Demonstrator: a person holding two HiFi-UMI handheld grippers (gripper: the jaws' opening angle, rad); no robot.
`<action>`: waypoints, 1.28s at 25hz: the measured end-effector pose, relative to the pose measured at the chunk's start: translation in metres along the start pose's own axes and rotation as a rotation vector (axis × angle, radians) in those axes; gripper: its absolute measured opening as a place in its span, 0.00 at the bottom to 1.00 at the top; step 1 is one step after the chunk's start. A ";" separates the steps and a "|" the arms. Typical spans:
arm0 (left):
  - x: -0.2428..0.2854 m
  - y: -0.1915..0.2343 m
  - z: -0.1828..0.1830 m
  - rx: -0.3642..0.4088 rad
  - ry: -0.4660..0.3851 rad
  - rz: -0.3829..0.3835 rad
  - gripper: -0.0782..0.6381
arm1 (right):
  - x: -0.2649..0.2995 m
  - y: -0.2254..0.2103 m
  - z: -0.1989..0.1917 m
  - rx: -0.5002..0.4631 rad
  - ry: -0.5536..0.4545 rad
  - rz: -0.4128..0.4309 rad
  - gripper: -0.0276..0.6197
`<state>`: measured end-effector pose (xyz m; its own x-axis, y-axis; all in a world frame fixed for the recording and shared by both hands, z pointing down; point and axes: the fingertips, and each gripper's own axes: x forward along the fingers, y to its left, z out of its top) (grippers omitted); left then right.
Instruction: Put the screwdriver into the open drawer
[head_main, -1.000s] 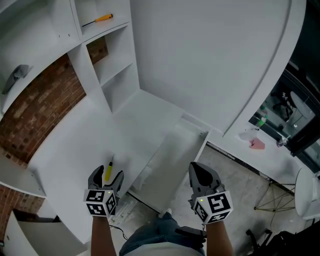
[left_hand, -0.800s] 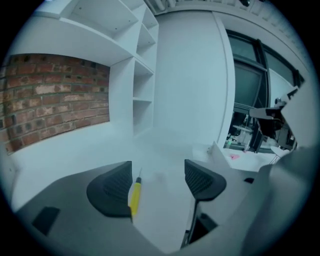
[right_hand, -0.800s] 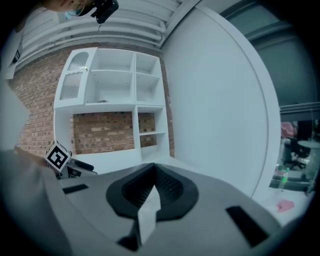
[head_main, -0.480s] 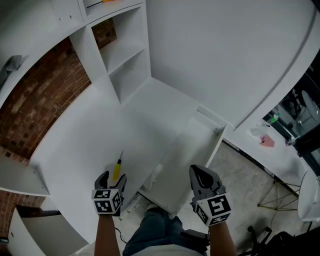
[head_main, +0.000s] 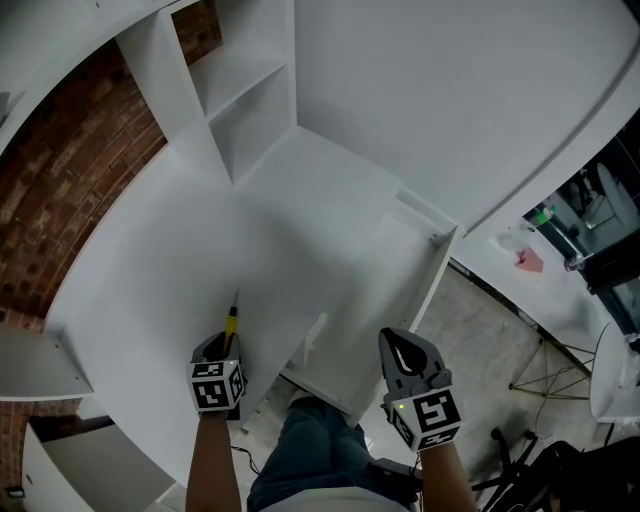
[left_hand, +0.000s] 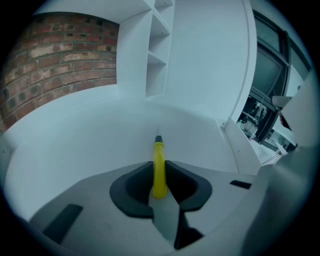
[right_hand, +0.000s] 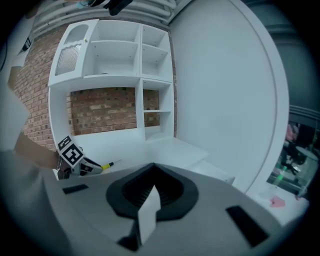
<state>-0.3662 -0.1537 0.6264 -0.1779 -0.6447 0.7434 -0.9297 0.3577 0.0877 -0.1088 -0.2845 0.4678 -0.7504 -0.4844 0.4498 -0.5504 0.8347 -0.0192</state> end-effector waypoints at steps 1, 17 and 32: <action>0.000 0.001 0.000 -0.002 -0.001 -0.006 0.22 | 0.000 0.001 0.000 -0.003 0.002 -0.003 0.06; -0.047 -0.001 0.082 0.000 -0.235 -0.027 0.22 | -0.038 -0.005 0.050 -0.066 -0.122 -0.084 0.06; -0.046 -0.060 0.158 0.084 -0.367 -0.136 0.22 | -0.084 -0.054 0.055 -0.019 -0.189 -0.257 0.06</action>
<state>-0.3530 -0.2519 0.4822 -0.1402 -0.8863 0.4414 -0.9732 0.2054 0.1033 -0.0366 -0.3033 0.3817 -0.6434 -0.7187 0.2638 -0.7252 0.6825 0.0908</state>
